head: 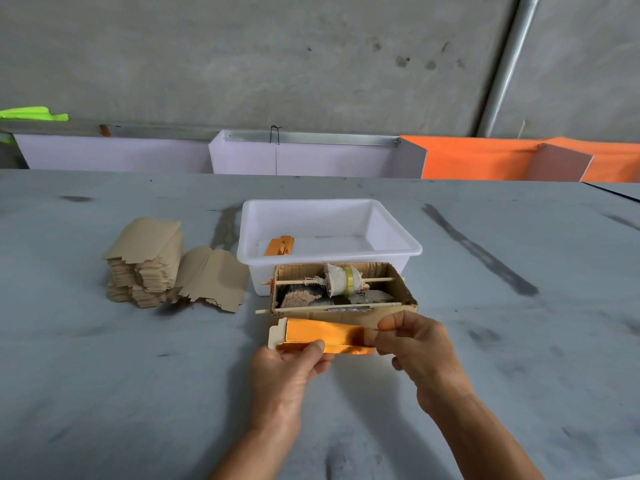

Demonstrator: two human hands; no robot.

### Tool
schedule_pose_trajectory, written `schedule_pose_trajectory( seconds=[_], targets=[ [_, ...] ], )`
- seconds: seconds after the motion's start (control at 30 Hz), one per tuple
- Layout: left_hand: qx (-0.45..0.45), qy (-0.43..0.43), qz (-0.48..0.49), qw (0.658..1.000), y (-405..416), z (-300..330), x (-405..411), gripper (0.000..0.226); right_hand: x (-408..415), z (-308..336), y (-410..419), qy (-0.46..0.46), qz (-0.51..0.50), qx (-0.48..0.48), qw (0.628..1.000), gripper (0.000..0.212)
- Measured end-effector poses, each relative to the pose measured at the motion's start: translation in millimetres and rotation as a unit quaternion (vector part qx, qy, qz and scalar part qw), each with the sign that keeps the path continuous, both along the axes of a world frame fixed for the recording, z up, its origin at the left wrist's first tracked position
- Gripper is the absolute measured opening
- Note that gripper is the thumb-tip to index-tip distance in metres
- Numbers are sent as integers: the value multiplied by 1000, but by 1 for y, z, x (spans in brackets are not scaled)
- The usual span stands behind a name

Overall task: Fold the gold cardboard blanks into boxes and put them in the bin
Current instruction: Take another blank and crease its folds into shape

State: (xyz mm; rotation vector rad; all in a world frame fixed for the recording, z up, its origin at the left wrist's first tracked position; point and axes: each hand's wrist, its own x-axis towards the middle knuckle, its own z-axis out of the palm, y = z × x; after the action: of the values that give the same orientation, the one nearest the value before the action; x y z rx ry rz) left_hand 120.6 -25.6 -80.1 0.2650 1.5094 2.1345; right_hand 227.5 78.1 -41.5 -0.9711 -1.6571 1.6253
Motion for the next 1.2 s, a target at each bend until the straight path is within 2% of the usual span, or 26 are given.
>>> schedule_pose_trajectory(
  seconds=[0.47,1.2],
  targets=[
    [39,-24,15,999,-4,9,6,14,-7,9,-26,25,67,-17,997,16],
    [24,-13,21,999,-10,13,6,18,-17,6,-30,-40,91,7,995,13]
  ],
)
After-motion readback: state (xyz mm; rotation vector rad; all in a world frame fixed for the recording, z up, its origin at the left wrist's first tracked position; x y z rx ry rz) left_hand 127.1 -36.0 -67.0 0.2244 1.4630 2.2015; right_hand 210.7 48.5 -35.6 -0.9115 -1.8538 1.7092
